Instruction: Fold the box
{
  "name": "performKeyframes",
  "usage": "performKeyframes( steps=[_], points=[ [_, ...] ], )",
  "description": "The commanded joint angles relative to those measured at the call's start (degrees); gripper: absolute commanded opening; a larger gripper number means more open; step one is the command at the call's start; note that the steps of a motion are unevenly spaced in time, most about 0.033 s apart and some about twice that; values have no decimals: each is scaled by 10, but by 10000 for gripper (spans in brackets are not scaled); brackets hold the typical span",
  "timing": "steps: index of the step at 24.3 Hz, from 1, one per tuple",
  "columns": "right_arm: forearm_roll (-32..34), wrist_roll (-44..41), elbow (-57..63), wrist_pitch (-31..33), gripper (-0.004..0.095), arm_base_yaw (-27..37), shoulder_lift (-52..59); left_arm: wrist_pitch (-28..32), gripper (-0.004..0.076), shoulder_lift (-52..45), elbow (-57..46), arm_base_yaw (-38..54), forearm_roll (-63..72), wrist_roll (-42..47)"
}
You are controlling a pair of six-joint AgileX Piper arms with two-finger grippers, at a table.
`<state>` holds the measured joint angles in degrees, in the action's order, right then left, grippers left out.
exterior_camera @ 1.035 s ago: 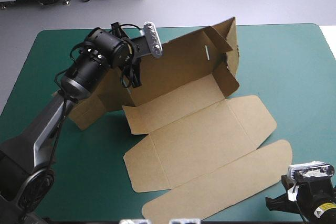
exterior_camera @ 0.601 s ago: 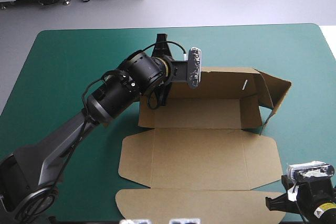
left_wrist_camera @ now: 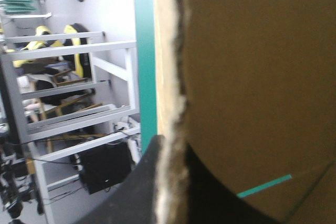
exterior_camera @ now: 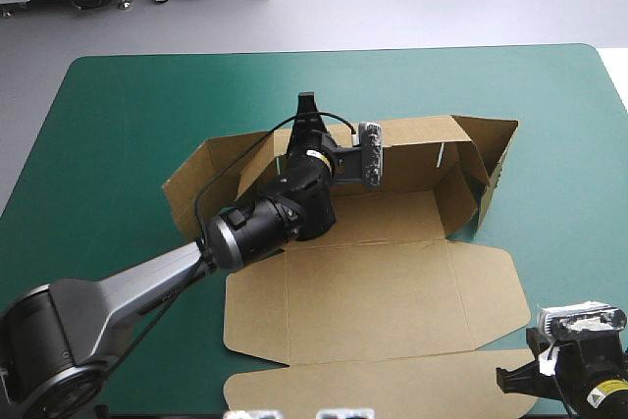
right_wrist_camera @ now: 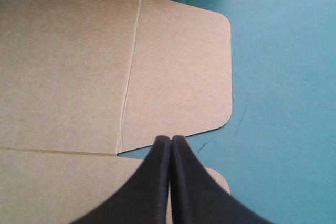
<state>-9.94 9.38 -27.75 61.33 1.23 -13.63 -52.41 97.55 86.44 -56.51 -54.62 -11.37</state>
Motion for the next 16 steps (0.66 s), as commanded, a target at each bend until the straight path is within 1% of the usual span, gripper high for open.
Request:
performKeyframes(
  steps=[1,5,8,12,16],
  points=[
    [-7,-28,-17,-36,-18,0,-8,28,-9,-26,-39,-31,-180,169],
    [-5,-51,-58,-57,-18,0,-12,24,-9,-26,-65,-40,-200,245],
    [-5,-51,-106,-72,-18,0,-41,35,-9,-26,-76,-40,-202,262],
    [-5,-51,-191,-83,-18,0,-119,38,-9,-26,-85,-40,-246,309],
    [-5,-51,-279,-101,-18,0,-211,38,-9,-25,-85,-40,-268,316]
  ],
)
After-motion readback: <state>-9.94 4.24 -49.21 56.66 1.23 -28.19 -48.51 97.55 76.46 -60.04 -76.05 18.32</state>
